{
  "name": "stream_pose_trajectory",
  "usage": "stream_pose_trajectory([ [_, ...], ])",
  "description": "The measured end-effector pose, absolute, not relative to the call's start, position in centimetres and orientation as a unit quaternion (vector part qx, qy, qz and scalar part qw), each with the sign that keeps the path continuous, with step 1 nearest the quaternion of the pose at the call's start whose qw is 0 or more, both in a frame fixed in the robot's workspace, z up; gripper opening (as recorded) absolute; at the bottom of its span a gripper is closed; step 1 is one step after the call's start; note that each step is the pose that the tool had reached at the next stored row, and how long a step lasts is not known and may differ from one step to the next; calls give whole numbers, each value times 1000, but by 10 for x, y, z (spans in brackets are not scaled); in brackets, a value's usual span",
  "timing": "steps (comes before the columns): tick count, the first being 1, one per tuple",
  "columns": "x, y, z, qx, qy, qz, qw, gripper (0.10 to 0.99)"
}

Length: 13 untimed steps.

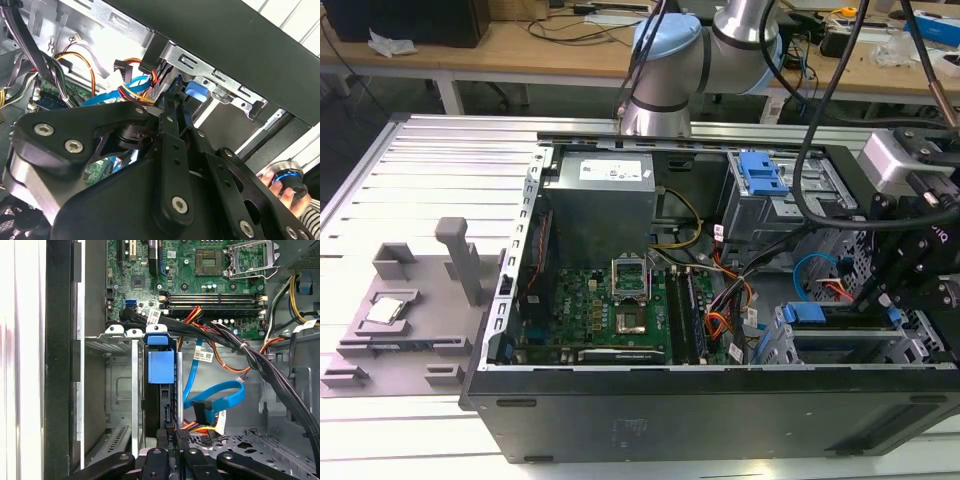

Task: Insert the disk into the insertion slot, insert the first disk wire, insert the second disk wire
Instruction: 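Insert the first disk wire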

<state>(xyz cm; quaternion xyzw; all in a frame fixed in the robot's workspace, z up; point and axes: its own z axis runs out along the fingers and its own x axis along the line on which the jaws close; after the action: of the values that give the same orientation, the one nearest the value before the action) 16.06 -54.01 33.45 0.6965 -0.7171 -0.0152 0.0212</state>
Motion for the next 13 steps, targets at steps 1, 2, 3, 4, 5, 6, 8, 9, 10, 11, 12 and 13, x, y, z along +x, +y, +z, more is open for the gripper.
stream_pose_trajectory([
  [1, 161, -540, 334, 697, -717, -16, 21, 192],
  [2, 161, -540, 334, 697, -717, -15, 21, 255],
  [3, 161, -540, 334, 697, -717, -15, 21, 255],
  [4, 161, -540, 335, 697, -717, -15, 21, 255],
  [5, 161, -540, 340, 697, -716, -15, 21, 255],
  [6, 161, -540, 349, 698, -716, -15, 21, 255],
  [8, 160, -538, 355, 698, -716, -15, 21, 255],
  [9, 160, -536, 357, 698, -716, -15, 21, 255],
  [10, 161, -535, 358, 698, -715, -15, 21, 239],
  [11, 161, -534, 362, 698, -715, -15, 21, 176],
  [12, 161, -533, 366, 698, -715, -15, 21, 110],
  [13, 161, -533, 369, 698, -715, -15, 21, 106],
])
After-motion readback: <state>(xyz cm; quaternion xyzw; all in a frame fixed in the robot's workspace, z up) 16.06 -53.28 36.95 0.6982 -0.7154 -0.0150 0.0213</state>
